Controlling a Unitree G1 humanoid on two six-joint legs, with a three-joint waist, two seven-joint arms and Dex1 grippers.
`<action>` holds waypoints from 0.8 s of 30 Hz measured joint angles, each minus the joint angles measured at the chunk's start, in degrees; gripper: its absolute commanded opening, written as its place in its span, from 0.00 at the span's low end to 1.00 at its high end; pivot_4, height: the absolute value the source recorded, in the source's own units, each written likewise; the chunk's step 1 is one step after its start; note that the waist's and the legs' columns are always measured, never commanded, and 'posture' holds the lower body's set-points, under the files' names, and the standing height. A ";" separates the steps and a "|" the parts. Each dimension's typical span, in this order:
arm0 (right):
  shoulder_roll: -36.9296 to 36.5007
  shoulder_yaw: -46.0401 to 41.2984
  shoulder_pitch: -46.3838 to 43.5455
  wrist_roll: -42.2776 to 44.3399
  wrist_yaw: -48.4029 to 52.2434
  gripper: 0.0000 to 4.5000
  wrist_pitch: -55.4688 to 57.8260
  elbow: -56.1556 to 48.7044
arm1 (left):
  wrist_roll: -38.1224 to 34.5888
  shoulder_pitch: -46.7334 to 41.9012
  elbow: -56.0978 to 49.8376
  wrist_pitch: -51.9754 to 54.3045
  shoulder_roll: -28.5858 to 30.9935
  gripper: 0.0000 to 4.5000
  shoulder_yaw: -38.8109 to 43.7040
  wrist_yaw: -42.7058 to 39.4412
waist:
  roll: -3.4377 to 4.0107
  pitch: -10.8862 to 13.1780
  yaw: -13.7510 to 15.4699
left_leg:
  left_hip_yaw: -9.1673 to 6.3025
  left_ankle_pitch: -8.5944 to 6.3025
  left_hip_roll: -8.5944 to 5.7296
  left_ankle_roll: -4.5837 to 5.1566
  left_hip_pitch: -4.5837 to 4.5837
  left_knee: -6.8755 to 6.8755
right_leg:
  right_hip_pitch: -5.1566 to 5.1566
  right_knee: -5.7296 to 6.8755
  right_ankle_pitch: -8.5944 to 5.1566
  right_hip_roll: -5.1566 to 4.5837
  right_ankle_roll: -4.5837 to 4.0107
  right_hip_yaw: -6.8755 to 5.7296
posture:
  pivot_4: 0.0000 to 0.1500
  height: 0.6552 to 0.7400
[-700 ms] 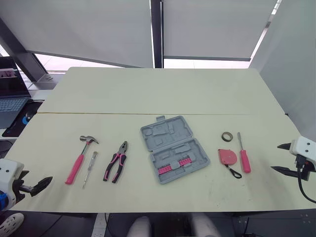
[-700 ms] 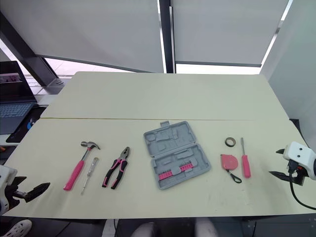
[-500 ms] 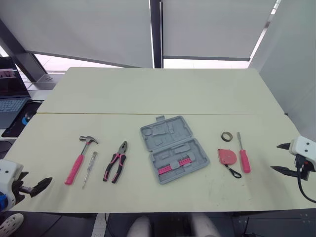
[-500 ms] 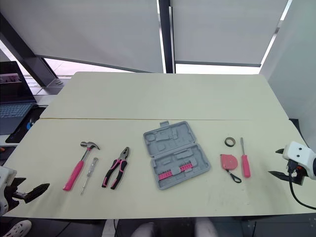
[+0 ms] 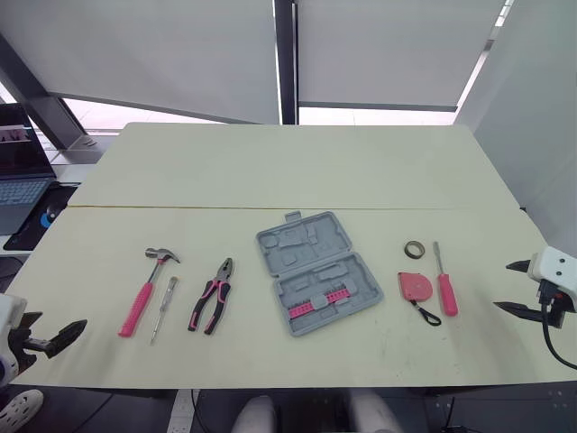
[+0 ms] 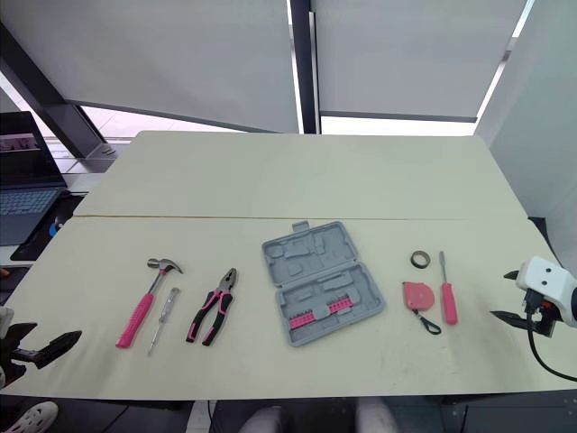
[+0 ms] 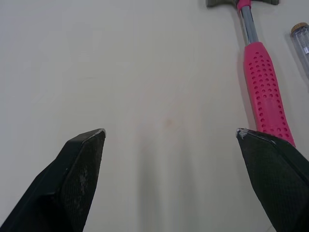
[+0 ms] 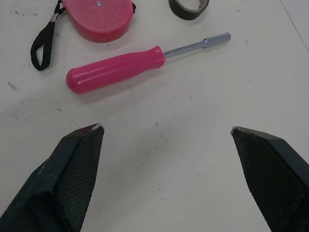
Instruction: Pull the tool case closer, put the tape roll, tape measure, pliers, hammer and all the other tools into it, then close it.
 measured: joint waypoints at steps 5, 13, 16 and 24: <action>0.00 0.00 -0.01 1.07 0.25 1.00 1.67 -0.57 | -0.04 0.09 0.86 0.08 0.00 1.00 0.02 -0.49 | 0.00 0.00 -0.01 | 0.00 0.00 0.00 0.00 0.00 0.00 | 0.00 0.00 0.00 0.00 0.00 0.00 | 1.00 1.00; 0.00 0.00 -0.02 1.48 0.18 1.00 1.79 -0.70 | -0.04 1.04 0.87 -0.04 -0.56 1.00 0.03 -0.70 | 0.00 0.00 0.01 | 0.00 0.00 0.00 0.00 0.00 0.00 | 0.00 0.00 0.00 0.00 0.00 0.00 | 1.00 1.00; 0.00 0.00 -0.02 1.46 0.13 1.00 1.43 -0.70 | -0.04 1.08 0.85 -0.44 -0.95 1.00 0.03 -0.50 | 0.00 0.00 0.01 | 0.00 0.00 0.00 0.00 0.00 0.00 | 0.00 0.00 0.00 0.00 0.00 0.00 | 1.00 1.00; 0.00 0.00 0.07 1.17 -0.93 1.00 2.06 -0.74 | -0.26 2.15 -1.78 0.43 -2.71 1.00 0.04 0.19 | 0.00 0.00 0.02 | -0.02 0.00 0.00 0.00 0.00 0.00 | 0.00 0.00 0.00 0.00 0.00 -0.01 | 1.00 1.00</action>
